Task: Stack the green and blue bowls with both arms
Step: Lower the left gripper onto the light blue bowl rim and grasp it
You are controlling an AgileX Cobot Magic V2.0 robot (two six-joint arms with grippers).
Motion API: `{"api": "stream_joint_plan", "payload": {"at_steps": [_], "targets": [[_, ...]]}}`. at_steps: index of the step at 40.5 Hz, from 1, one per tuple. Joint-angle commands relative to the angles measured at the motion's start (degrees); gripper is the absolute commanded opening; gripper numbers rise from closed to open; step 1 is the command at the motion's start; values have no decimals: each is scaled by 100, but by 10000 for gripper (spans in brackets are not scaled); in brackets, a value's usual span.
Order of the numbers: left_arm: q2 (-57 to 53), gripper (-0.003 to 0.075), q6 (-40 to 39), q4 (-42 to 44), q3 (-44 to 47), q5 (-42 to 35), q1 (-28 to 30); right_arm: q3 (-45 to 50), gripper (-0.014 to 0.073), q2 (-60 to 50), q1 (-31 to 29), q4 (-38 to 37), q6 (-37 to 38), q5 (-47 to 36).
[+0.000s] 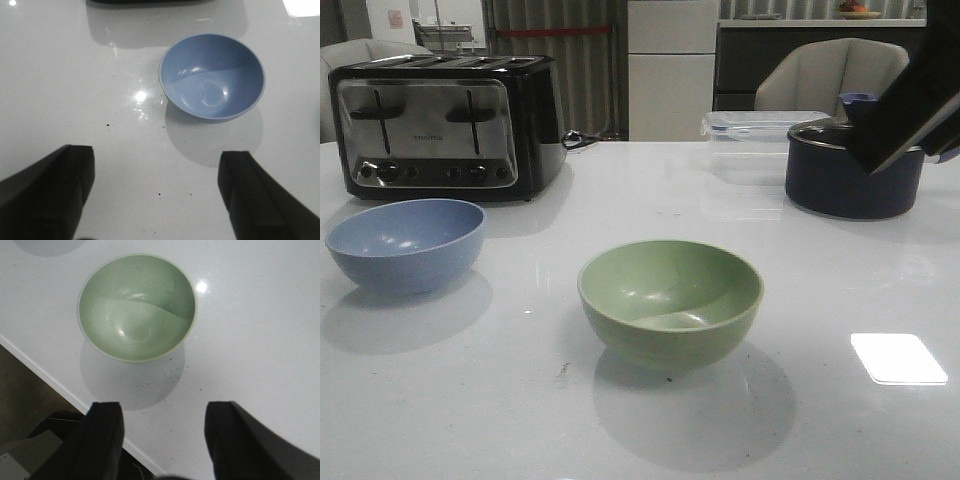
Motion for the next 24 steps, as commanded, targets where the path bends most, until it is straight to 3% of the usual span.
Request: {"api": "stream_joint_plan", "payload": {"at_steps": [1, 10, 24], "targets": [[597, 571, -32, -65, -512, -298, 6, -148, 476, -109, 4, -2, -67, -313], [2912, 571, -32, -295, -1878, -272, 6, -148, 476, -109, 4, -2, -67, -313], [4502, 569, -32, -295, -2836, -295, 6, -148, 476, -109, 4, -2, -67, -313]]}}
